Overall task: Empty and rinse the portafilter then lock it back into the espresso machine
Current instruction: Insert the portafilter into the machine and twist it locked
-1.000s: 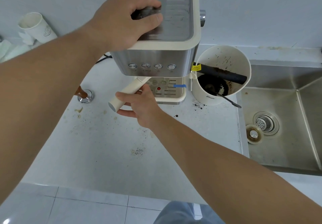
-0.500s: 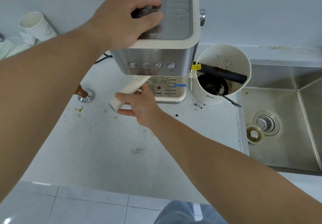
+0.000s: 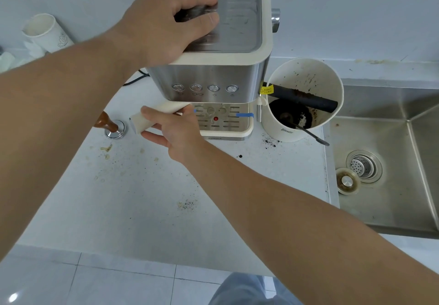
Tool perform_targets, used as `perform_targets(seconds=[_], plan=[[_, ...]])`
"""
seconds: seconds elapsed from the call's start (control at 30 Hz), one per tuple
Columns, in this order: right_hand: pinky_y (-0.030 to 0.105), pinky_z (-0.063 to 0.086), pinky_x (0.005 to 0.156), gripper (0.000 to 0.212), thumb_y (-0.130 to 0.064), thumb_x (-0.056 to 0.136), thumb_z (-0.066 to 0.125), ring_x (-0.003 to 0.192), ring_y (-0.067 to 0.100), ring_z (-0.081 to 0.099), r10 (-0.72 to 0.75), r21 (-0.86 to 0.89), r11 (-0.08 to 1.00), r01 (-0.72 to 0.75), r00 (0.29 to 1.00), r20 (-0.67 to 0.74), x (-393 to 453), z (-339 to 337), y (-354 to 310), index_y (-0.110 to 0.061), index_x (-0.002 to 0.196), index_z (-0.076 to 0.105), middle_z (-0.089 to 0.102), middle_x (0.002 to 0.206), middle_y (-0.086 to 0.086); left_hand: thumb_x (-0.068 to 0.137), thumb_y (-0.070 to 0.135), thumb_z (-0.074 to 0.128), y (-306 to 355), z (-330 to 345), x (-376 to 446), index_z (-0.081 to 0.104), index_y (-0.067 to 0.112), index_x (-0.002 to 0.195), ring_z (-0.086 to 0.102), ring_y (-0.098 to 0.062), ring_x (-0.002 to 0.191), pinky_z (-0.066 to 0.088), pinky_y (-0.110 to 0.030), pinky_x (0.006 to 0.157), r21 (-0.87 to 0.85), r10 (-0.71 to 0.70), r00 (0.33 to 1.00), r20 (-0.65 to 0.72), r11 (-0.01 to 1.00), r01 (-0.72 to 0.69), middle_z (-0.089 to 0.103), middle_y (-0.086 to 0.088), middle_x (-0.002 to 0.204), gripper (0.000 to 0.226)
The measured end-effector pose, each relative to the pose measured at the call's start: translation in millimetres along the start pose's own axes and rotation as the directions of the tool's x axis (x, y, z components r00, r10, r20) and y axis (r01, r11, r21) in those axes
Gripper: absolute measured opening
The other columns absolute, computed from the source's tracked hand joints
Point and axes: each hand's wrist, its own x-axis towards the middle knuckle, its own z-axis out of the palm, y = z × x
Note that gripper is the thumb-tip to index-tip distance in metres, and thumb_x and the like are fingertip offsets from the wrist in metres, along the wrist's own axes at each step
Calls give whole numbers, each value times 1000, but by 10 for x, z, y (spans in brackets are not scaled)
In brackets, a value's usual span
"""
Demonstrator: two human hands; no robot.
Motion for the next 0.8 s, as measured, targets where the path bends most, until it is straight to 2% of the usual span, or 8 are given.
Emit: perform_targets(seconds=[0.07, 0.17, 0.27, 0.33, 0.47, 0.63, 0.8], plan=[[44, 64, 65, 47, 0, 76, 85, 107, 36, 69, -3, 21, 1000, 3, 1000, -15, 8, 33, 9, -17, 100, 49, 63, 117, 15, 92, 52, 48, 1, -1, 4, 53, 39, 135, 36, -2, 135, 16, -9, 102, -3, -2, 1000, 0, 1000, 2, 43, 14, 149, 45], [43, 64, 63, 45, 0, 75, 85, 104, 35, 69, -17, 14, 1000, 17, 1000, -18, 13, -3, 31, -18, 96, 49, 63, 106, 9, 93, 50, 49, 3, -7, 8, 53, 37, 135, 35, -3, 136, 16, -12, 103, -8, 2, 1000, 1, 1000, -2, 43, 14, 149, 44], [42, 64, 60, 42, 2, 76, 84, 85, 26, 70, -40, -9, 999, 40, 999, 0, 2, -62, 34, -19, 90, 52, 64, 93, 4, 93, 51, 48, 6, -4, 4, 52, 37, 136, 34, -3, 137, 16, -14, 105, -4, 4, 1000, 1, 1000, -4, 42, 13, 150, 45], [40, 64, 58, 41, 3, 75, 84, 80, 23, 69, -37, -13, 999, 37, 999, 10, -10, -76, 27, -19, 89, 53, 65, 90, 2, 93, 52, 48, 11, 1, 4, 53, 37, 136, 34, -4, 137, 16, -15, 106, 2, 6, 1000, 0, 1000, -6, 42, 13, 150, 46], [42, 64, 60, 44, 1, 74, 86, 90, 29, 69, -42, -18, 999, 42, 999, -6, -26, -35, 39, -19, 93, 51, 63, 96, 4, 93, 52, 48, 7, -7, 5, 53, 36, 136, 35, -5, 137, 16, -16, 106, 6, 9, 1000, 2, 1000, -9, 42, 12, 150, 46], [42, 65, 61, 45, 1, 75, 85, 96, 28, 68, -67, -5, 998, 67, 998, 4, -60, -68, 69, -19, 97, 51, 62, 98, 4, 92, 51, 49, 10, -8, 8, 55, 35, 135, 36, -1, 136, 15, -8, 103, -7, 12, 1000, -3, 1000, -12, 43, 15, 148, 45], [42, 64, 62, 49, 1, 77, 84, 92, 26, 68, -71, -40, 997, 73, 996, 51, -133, -188, 38, -12, 113, 53, 64, 101, 6, 89, 54, 48, 24, -14, 6, 55, 37, 134, 36, -4, 136, 20, -20, 111, -9, 10, 1000, -4, 1000, -10, 43, 14, 149, 48]])
